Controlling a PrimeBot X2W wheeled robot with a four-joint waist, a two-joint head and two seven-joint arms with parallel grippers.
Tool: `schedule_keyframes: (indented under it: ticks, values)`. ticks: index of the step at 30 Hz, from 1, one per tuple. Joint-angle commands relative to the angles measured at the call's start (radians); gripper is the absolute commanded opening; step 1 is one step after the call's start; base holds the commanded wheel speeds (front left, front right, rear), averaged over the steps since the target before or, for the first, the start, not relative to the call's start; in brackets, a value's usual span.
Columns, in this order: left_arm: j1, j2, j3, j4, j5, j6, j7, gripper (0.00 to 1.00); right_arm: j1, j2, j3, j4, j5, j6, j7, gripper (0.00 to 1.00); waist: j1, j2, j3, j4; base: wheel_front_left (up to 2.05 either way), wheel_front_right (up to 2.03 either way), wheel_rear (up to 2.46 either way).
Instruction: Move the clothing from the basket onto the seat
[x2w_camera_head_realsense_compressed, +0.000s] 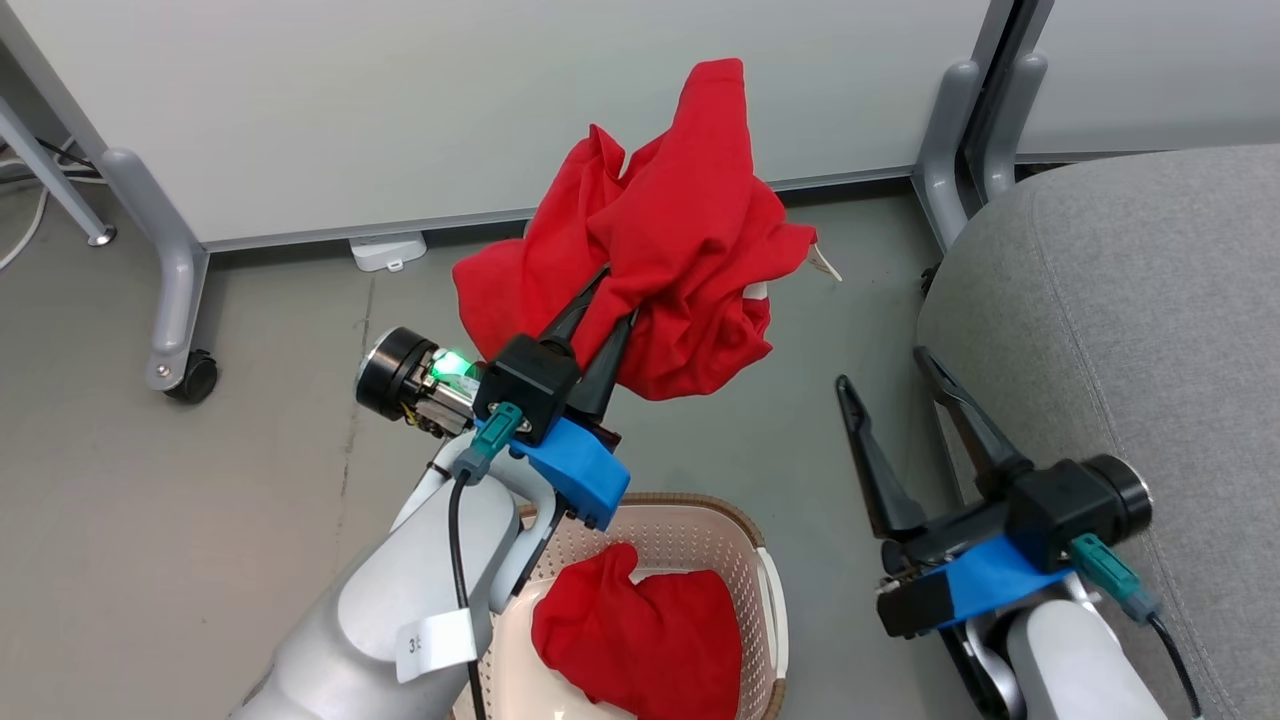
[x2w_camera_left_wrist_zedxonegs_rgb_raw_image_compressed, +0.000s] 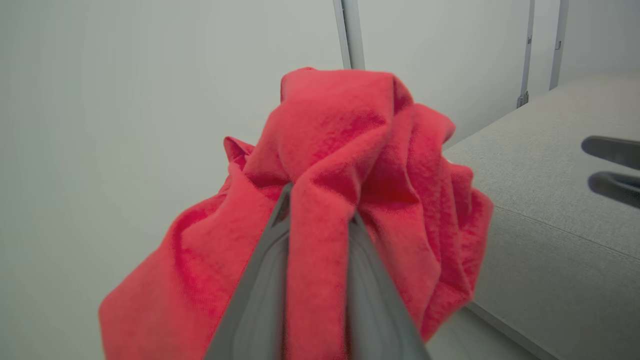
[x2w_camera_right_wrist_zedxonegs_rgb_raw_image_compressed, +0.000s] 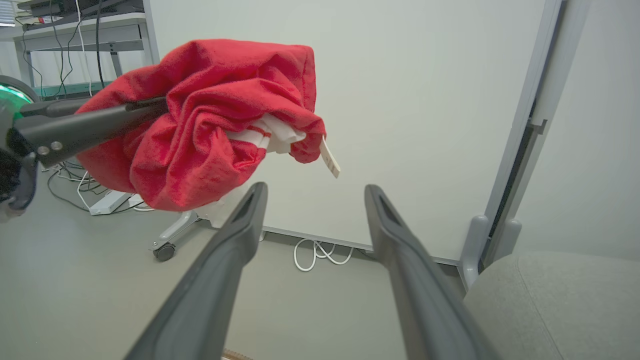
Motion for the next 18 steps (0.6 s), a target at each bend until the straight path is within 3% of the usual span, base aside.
schedule_keyframes:
  ticks: [1, 10, 18]
  values:
    - [0.000, 0.002, 0.007, -0.004, 0.006, -0.004, -0.005, 0.00, -0.022, -0.010, 0.023, -0.007, 0.009, 0.000, -0.001, 1.00, 0.0001, 0.0000, 0.003, -0.001, 0.00, 0.00, 0.00]
    - [-0.014, -0.011, 0.004, -0.006, 0.018, -0.010, -0.005, 0.00, -0.104, -0.024, 0.179, 0.009, 0.028, 0.000, -0.001, 1.00, 0.0001, 0.0000, 0.021, 0.003, 0.00, 0.00, 0.00]
    - [-0.028, -0.023, -0.001, -0.009, 0.032, -0.018, -0.005, 0.00, -0.175, -0.018, 0.219, 0.078, 0.043, 0.000, 0.000, 1.00, 0.0001, 0.0000, 0.043, 0.015, 0.00, 0.00, 0.00]
